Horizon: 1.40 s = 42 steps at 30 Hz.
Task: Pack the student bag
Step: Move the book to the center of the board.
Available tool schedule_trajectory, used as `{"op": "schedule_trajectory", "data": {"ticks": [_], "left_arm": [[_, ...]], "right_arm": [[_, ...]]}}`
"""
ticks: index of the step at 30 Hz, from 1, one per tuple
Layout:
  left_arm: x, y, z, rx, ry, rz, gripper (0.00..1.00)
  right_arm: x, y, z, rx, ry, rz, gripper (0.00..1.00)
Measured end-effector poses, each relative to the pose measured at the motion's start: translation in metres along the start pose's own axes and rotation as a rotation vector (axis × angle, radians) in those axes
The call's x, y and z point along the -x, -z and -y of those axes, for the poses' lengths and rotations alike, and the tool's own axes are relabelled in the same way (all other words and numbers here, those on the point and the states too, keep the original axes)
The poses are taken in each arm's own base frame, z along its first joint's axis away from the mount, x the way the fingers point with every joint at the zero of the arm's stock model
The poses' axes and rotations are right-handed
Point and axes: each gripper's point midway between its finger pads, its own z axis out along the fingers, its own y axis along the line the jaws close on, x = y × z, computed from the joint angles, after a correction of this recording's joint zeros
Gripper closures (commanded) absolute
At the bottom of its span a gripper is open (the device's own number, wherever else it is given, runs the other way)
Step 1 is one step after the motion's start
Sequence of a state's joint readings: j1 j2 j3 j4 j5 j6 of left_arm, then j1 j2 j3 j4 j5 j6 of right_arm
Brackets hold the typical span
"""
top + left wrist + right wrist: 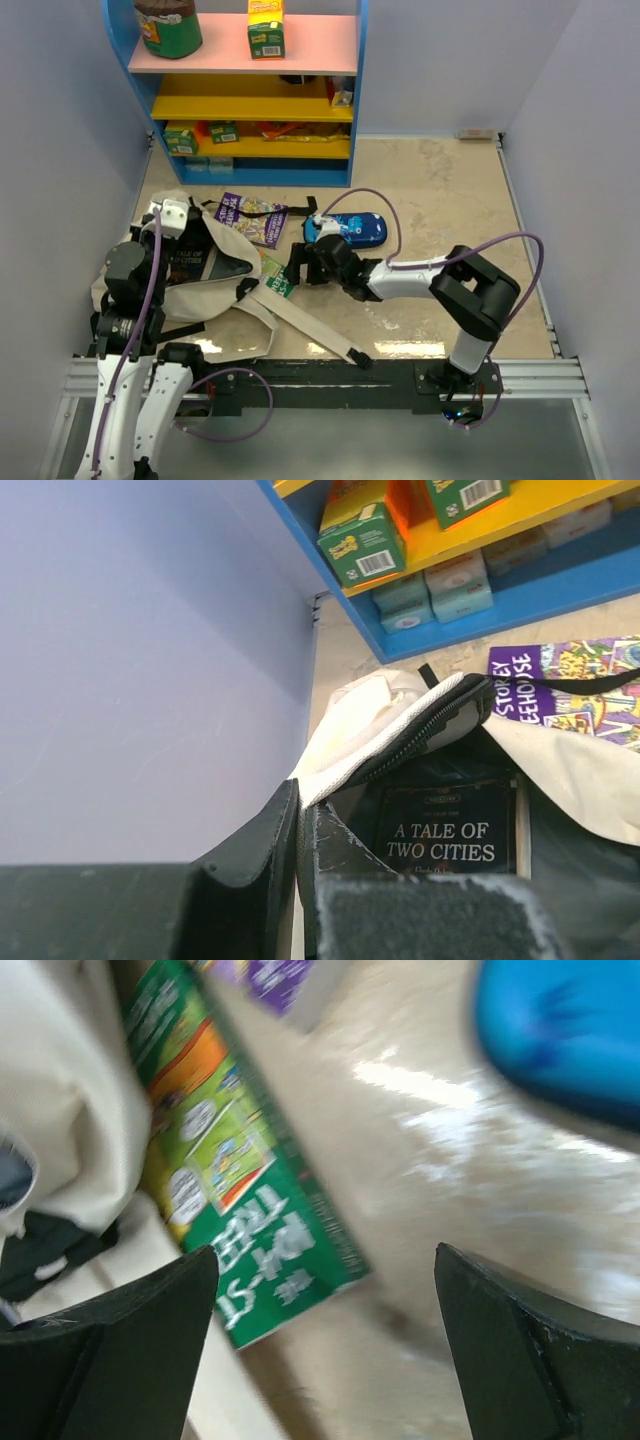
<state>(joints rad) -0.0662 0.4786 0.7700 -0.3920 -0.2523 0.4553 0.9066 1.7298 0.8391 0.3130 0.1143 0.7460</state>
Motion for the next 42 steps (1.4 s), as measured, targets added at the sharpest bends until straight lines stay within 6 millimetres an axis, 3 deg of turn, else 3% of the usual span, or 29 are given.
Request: {"op": "schedule_trajectory", "data": {"ticks": [5, 14, 24, 30, 38, 42], "left_arm": [[-0.002, 0.0, 0.013, -0.072, -0.026, 0.006, 1.0], [-0.013, -0.004, 0.021, -0.085, -0.013, -0.018, 1.0], [-0.014, -0.005, 0.024, -0.092, 0.014, -0.023, 1.0], [-0.014, -0.004, 0.025, -0.095, 0.016, -0.023, 1.0], [-0.014, -0.004, 0.025, -0.096, 0.016, -0.024, 1.0], [-0.014, -0.004, 0.025, -0.096, 0.016, -0.023, 1.0]], "right_arm": [[-0.033, -0.006, -0.037, 0.053, 0.15, -0.046, 0.09], [-0.043, -0.02, -0.049, -0.07, 0.439, -0.011, 0.01], [-0.075, 0.007, -0.09, -0.142, 0.705, 0.097, 0.01], [-0.078, 0.014, -0.089, -0.18, 0.783, 0.107, 0.01], [-0.096, -0.006, -0.085, -0.183, 0.83, 0.06, 0.01], [-0.098, -0.007, -0.09, -0.178, 0.848, 0.059, 0.02]]}}
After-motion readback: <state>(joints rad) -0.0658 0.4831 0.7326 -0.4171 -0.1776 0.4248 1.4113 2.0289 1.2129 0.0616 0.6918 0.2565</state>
